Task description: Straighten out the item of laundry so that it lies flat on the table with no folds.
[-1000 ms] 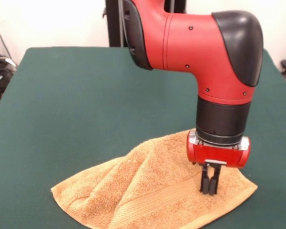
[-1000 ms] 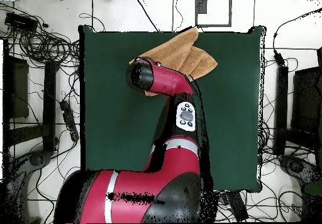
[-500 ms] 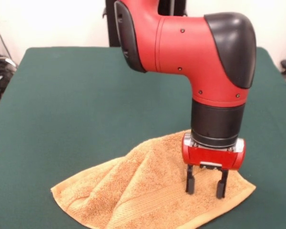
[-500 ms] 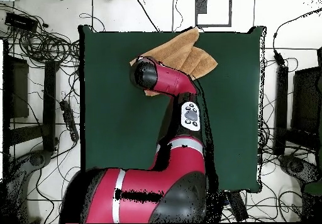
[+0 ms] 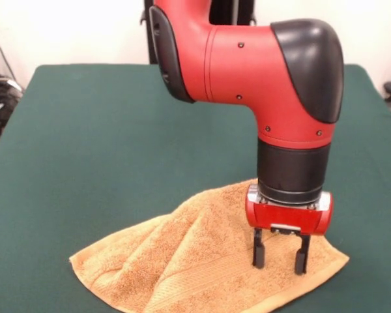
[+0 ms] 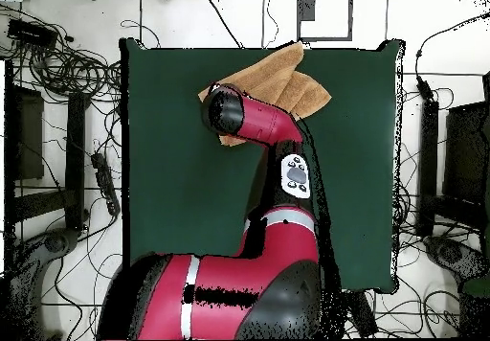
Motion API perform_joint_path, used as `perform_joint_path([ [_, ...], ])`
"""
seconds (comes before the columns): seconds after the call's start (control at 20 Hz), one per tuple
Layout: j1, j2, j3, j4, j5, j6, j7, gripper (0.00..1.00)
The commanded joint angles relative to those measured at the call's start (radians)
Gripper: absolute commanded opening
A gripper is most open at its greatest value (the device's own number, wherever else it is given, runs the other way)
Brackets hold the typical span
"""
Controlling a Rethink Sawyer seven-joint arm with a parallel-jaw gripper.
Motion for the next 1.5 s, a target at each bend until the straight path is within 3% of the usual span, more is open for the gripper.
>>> perform_joint_path([
  [0.05,0.053,0.051,0.020,-0.056,0.024,0.075,0.186,1.00],
  [0.35,0.028,0.158,0.100,-0.162,0.038,0.112,0.132,1.00],
  [0.6,0.029,0.160,0.092,-0.172,0.021,0.148,0.119,1.00],
  [0.7,0.048,0.164,0.048,-0.185,0.023,0.173,0.156,1.00],
  [0.75,0.058,0.165,0.026,-0.192,0.025,0.186,0.175,0.00],
  [1.0,0.083,0.161,-0.017,-0.194,0.027,0.193,0.213,0.00],
  [1.25,0.073,0.153,0.005,-0.188,0.023,0.189,0.187,0.00],
  [1.5,0.082,0.072,-0.027,-0.118,0.029,0.248,0.220,0.00],
])
